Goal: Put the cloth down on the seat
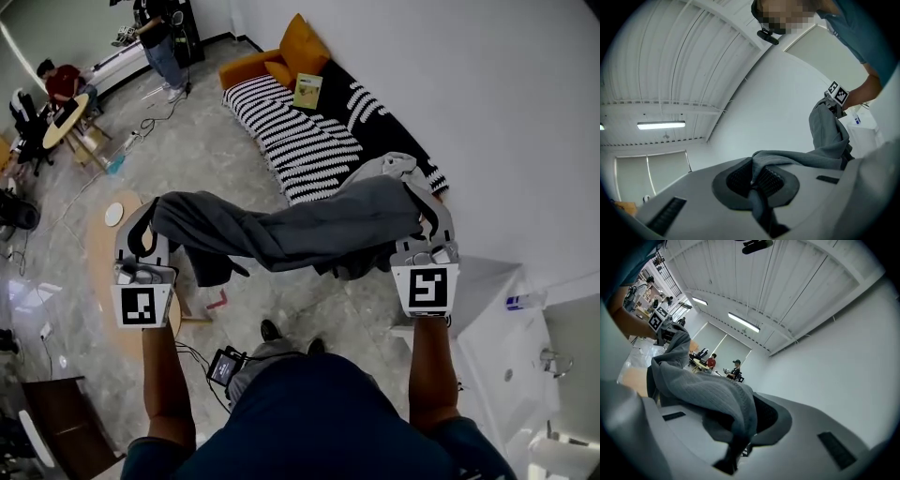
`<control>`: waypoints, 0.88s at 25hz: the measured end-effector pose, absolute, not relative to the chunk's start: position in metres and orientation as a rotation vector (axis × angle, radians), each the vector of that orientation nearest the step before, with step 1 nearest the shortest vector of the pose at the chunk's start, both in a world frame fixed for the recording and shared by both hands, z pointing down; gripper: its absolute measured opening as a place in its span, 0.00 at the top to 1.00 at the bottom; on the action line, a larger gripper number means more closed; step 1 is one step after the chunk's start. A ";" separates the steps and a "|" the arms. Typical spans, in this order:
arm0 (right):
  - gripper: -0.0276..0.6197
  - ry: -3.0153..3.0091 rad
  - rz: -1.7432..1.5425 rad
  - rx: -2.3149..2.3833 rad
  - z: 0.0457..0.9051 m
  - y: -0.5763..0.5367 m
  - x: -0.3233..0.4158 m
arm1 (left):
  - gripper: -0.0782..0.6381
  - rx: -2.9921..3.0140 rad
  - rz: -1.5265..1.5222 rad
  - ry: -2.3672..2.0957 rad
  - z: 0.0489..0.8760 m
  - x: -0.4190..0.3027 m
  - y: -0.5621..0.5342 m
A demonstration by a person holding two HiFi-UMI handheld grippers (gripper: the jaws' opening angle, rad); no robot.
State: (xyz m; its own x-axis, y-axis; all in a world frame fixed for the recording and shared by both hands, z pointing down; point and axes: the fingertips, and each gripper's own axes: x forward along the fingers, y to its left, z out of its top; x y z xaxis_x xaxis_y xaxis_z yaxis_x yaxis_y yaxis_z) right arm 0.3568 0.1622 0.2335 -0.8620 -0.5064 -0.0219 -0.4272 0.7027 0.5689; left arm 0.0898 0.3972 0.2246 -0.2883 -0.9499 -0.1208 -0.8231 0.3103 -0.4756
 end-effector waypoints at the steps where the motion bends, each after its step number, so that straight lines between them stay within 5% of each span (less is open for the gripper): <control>1: 0.91 -2.765 -0.874 0.770 0.235 0.160 0.351 | 0.87 -1.594 -0.450 2.194 0.225 0.083 0.391; 22: 0.91 -2.688 -0.905 0.907 0.224 0.094 0.246 | 0.87 -1.685 -0.389 2.114 0.218 -0.042 0.311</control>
State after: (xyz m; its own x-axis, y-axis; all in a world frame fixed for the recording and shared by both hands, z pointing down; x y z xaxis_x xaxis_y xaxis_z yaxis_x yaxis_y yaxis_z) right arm 0.2464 0.0936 0.2243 -0.8024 -0.5957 -0.0365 -0.4964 0.6322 0.5949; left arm -0.0416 0.3105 0.2177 -0.1877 -0.9721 -0.1406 -0.8585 0.2319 -0.4573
